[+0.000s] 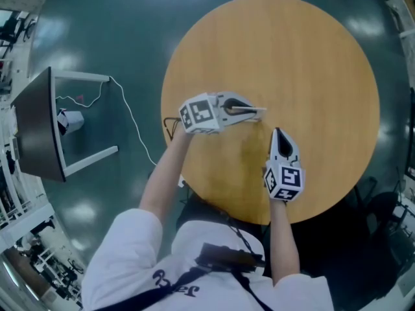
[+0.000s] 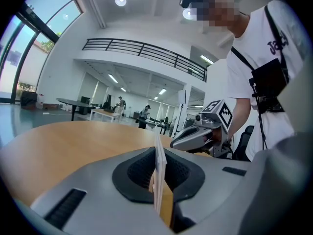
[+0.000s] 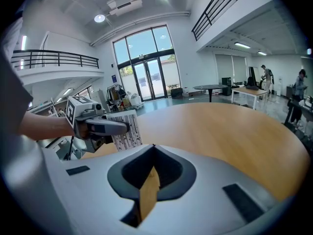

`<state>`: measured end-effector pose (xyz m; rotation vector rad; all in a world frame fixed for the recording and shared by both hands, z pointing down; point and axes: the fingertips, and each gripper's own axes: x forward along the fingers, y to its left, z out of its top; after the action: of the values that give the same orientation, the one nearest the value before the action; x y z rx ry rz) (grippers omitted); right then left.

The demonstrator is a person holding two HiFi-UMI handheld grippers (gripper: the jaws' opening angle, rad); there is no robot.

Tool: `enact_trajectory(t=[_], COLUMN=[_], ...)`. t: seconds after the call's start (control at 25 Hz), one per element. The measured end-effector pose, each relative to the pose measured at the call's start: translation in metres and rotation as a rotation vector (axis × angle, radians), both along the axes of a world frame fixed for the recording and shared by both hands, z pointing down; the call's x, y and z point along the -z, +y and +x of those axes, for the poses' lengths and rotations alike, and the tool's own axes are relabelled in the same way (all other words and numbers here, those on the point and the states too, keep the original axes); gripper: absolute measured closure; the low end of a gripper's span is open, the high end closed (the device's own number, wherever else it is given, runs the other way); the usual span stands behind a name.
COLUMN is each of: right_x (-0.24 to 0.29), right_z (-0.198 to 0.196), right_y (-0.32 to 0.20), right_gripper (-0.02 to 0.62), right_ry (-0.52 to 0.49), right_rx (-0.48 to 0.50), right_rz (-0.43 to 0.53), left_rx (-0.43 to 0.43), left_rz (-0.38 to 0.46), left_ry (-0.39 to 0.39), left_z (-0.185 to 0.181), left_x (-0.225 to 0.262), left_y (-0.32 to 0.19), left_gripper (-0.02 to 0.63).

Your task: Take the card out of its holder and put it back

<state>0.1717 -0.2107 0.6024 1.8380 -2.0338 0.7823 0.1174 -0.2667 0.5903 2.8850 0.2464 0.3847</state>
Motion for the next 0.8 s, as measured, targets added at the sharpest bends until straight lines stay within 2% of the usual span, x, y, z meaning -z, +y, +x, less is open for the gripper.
enact_trajectory(t=[0.24,0.36,0.48,0.64,0.72,0.8], right_x=[0.022,0.040,0.059,0.095,0.115,0.131], right_z=[0.005,0.000,-0.006,-0.019,-0.026,-0.028], right_y=[-0.005,-0.004,-0.002,0.002,0.004,0.005], right_gripper=[0.577,0.577,0.577,0.577,0.577,0.577], right_ry=[-0.018,-0.025,-0.078,-0.174,-0.165,-0.115], right_rx=[0.004,0.017,0.008,0.015,0.051,0.070], right_rz=[0.048,0.092,0.128,0.199,0.244,0.279], left_rx=[0.029,0.077,0.159,0.333,0.392,0.448], left_rz=[0.066,0.094,0.095,0.052,0.060,0.078], left_ry=[-0.001,-0.025,-0.030,-0.038,-0.042,-0.055], left_z=[0.000,-0.004,-0.011,-0.027,-0.034,-0.039], left_x=[0.025,0.039,0.054,0.079,0.095,0.111], left_y=[-0.012,-0.014,-0.015,-0.014,-0.007,0.000], left_gripper=[0.577,0.578,0.578,0.578,0.578,0.578])
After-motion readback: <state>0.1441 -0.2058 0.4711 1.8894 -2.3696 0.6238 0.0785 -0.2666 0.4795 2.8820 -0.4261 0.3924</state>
